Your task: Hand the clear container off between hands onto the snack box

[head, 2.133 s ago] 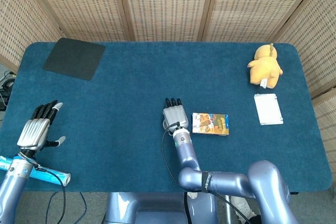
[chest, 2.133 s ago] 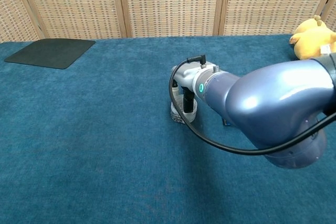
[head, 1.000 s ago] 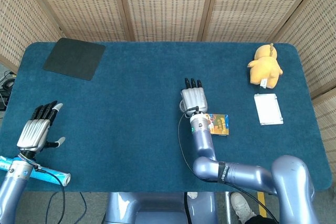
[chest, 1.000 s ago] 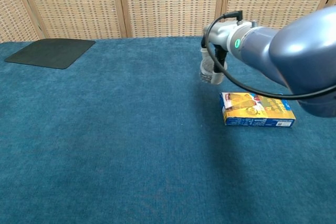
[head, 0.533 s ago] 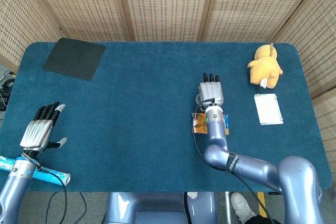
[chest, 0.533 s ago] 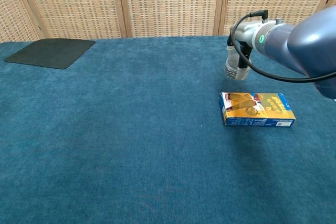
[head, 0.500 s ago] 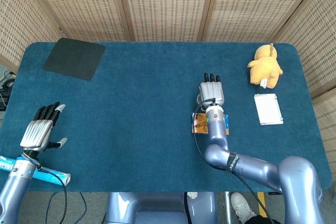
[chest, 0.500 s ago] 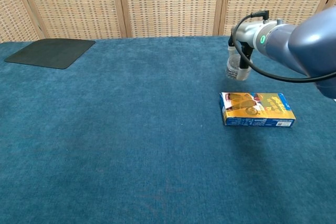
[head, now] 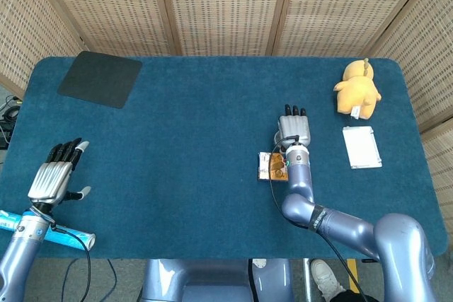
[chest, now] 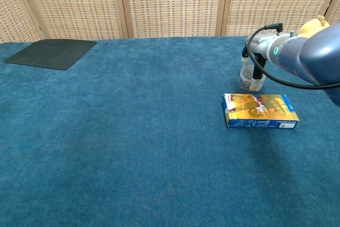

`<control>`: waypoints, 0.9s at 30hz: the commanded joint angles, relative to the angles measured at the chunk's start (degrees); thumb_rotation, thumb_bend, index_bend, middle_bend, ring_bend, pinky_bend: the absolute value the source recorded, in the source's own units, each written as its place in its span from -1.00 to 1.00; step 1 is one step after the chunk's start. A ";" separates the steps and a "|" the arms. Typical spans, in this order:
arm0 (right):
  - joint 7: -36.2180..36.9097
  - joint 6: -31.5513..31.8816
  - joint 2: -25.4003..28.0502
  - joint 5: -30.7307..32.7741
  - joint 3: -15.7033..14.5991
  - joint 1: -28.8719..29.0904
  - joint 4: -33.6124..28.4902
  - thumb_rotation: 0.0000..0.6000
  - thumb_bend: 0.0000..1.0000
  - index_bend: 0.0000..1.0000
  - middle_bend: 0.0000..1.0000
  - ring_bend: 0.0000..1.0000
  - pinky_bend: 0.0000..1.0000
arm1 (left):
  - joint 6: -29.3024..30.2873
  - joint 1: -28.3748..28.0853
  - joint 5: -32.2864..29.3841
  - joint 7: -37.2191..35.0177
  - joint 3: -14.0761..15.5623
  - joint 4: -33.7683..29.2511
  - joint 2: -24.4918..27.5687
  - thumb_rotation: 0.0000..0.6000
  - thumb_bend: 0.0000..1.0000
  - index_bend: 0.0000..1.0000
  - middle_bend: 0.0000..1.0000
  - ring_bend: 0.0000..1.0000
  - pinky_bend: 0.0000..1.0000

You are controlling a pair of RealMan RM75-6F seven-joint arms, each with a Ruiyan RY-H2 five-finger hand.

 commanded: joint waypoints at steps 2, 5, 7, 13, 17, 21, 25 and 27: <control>0.92 0.27 -0.10 -1.16 -0.35 -0.52 0.13 1.00 -1.00 -0.11 -1.00 -1.00 -0.86 | 0.00 0.04 0.17 -0.13 0.08 -0.07 0.07 1.00 -0.52 -1.00 -1.00 -1.00 -1.00; 0.93 0.69 0.15 -1.26 -0.46 -0.91 -0.28 1.00 -1.00 -0.36 -1.00 -1.00 -0.90 | 0.16 0.14 0.41 -0.40 0.09 -0.18 0.19 1.00 -0.52 -1.00 -1.00 -1.00 -1.00; 1.01 0.97 0.42 -1.27 -0.39 -1.14 -0.70 1.00 -1.00 -0.48 -1.00 -1.00 -0.91 | 0.39 0.26 0.59 -0.63 0.08 -0.29 0.32 1.00 -0.52 -1.00 -1.00 -1.00 -1.00; 0.53 2.12 1.77 -1.08 -0.59 -2.00 -2.77 1.00 -1.00 -0.62 -1.00 -1.00 -0.92 | 0.79 0.56 1.06 -1.23 0.11 -0.64 0.73 1.00 -0.52 -1.00 -1.00 -1.00 -1.00; 0.82 3.50 2.98 -2.03 -0.65 -2.58 -4.95 1.00 -1.00 -0.63 -1.00 -1.00 -0.92 | 1.28 0.79 1.65 -1.50 0.17 -0.83 0.92 1.00 -0.52 -1.00 -1.00 -1.00 -1.00; 3.10 6.87 6.65 -5.86 -0.33 -4.18 -11.62 1.00 -1.00 -0.64 -1.00 -1.00 -0.93 | 1.87 1.12 1.91 -1.85 0.12 -0.78 1.11 1.00 -0.52 -1.00 -1.00 -1.00 -1.00; 8.57 10.60 11.72 -13.39 -1.45 -8.09 -20.69 1.00 -1.00 -0.65 -1.00 -1.00 -0.97 | 2.85 1.58 2.26 -2.10 -0.01 -0.85 1.18 1.00 -0.52 -1.00 -1.00 -1.00 -1.00; 12.25 12.80 14.49 -18.97 -3.25 -11.04 -25.06 1.00 -1.00 -0.67 -1.00 -1.00 -0.98 | 3.94 2.03 2.63 -2.25 -0.12 -0.80 1.00 1.00 -0.52 -1.00 -1.00 -1.00 -1.00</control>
